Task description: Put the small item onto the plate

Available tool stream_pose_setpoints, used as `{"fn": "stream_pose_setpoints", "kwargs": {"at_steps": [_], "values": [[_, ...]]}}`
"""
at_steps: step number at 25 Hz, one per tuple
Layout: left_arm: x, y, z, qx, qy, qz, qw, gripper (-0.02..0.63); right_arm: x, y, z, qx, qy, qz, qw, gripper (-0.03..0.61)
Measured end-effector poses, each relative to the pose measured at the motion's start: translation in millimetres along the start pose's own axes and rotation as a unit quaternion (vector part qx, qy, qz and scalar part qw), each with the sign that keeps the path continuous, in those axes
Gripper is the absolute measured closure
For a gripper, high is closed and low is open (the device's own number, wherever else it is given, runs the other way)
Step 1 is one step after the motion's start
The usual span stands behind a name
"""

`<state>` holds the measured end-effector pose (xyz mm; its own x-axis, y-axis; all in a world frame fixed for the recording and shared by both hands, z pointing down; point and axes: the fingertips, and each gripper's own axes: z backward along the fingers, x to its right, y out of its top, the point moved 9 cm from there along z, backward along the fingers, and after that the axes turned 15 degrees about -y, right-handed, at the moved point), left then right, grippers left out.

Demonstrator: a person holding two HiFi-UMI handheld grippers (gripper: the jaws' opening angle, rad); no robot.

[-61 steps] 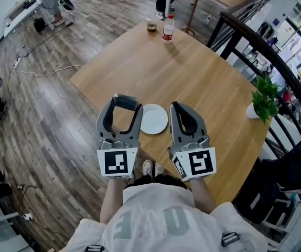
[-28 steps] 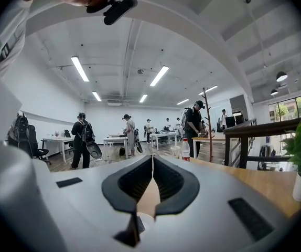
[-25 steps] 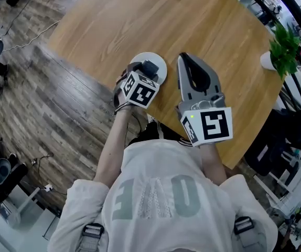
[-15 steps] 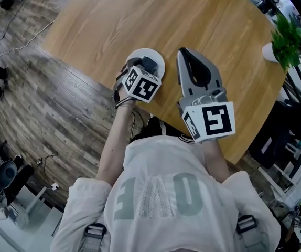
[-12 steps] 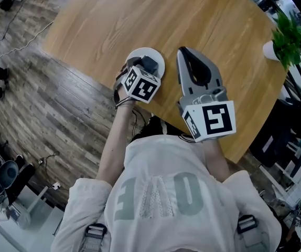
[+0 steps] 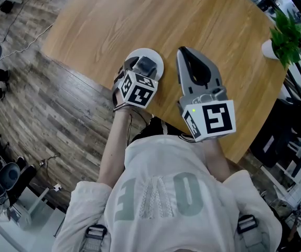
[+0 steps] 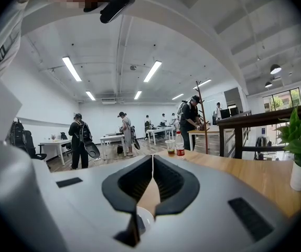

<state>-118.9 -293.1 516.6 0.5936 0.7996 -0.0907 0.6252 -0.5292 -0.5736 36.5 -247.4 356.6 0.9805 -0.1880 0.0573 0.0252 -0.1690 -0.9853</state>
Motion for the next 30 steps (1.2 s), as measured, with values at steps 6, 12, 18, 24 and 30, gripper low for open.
{"fn": "stream_pose_setpoints", "kwargs": {"at_steps": [6, 12, 18, 24, 30], "values": [[-7.0, 27.4, 52.0, 0.134, 0.028, 0.028, 0.9901, 0.316, -0.3, 3.0, 4.0, 0.008, 0.001, 0.000, 1.000, 0.560], [-4.8, 63.1, 131.8, 0.379, 0.091, 0.003, 0.9208, 0.316, -6.2, 10.8, 10.2, 0.028, 0.004, 0.001, 1.000, 0.560], [12.3, 58.5, 205.9, 0.515, 0.207, 0.020, 0.8317, 0.599, -16.9, 22.3, 19.6, 0.049, 0.011, 0.008, 0.999, 0.560], [40.2, 43.1, 233.5, 0.542, 0.275, -0.041, 0.7928, 0.606, -23.6, 27.6, 31.4, 0.069, 0.018, 0.011, 0.997, 0.560], [51.4, 41.4, 230.9, 0.519, 0.289, -0.059, 0.8022, 0.606, -32.1, 28.4, 32.6, 0.071, 0.010, 0.057, 0.996, 0.561]]}}
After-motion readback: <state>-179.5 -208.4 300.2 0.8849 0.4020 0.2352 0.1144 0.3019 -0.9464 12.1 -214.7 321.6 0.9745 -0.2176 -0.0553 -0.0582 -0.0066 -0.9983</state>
